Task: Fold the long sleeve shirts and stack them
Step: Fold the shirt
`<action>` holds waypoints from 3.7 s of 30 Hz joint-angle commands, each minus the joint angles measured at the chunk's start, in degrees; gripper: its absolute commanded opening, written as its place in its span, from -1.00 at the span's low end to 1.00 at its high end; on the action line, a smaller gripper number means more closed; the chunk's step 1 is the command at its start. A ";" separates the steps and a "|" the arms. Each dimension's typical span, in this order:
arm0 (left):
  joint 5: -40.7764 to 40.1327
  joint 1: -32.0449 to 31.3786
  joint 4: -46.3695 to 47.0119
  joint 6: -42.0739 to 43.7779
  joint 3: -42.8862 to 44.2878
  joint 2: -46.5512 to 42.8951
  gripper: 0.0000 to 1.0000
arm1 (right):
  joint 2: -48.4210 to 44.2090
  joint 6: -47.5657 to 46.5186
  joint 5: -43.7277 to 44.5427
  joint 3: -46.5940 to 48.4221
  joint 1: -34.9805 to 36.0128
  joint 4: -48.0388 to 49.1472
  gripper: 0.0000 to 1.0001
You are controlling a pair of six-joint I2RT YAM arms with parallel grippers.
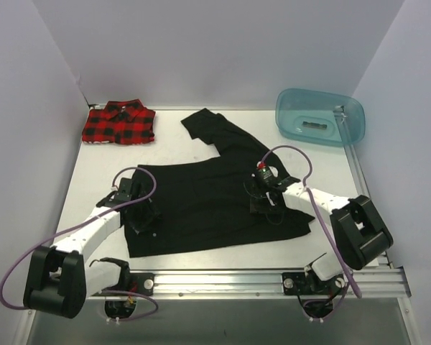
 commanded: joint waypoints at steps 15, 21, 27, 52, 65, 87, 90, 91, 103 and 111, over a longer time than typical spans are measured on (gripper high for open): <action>-9.20 6.62 -7.34 21.13 30.93 13.95 0.84 | -6.85 -12.42 -2.60 21.58 -18.47 -17.46 0.10; -5.95 8.82 -4.07 25.09 40.70 28.73 0.68 | 2.46 -13.91 -9.01 25.46 -25.42 -6.84 -0.09; -5.86 9.08 -3.99 26.50 47.83 37.88 0.61 | 14.66 -19.19 -9.37 32.23 -25.42 -4.27 -0.04; -8.93 8.65 -4.42 29.31 51.52 50.99 0.21 | 33.67 -17.70 -8.58 46.99 -25.16 -11.82 0.03; -10.78 8.38 -5.92 29.49 51.17 51.70 -0.22 | 37.63 -18.58 -8.93 51.04 -24.19 -18.77 -0.38; -12.54 9.26 -4.60 30.01 48.81 40.54 -1.00 | 23.05 -21.48 -4.54 47.10 -23.75 -15.79 -1.00; -12.80 9.26 -4.16 29.57 48.01 38.26 -1.00 | 20.85 -20.69 -4.62 45.34 -23.67 -14.82 -1.00; -12.80 9.26 -4.25 29.31 47.49 37.73 -1.00 | 20.15 -20.25 -4.62 43.94 -23.66 -14.55 -1.00; -11.22 9.43 -0.82 26.68 39.75 29.81 -0.89 | 13.37 -16.64 -5.50 32.42 -23.31 -7.09 -1.00; -9.37 9.61 -0.82 26.85 45.19 37.98 0.25 | 15.57 -18.14 -5.59 32.15 -21.21 -5.15 -1.00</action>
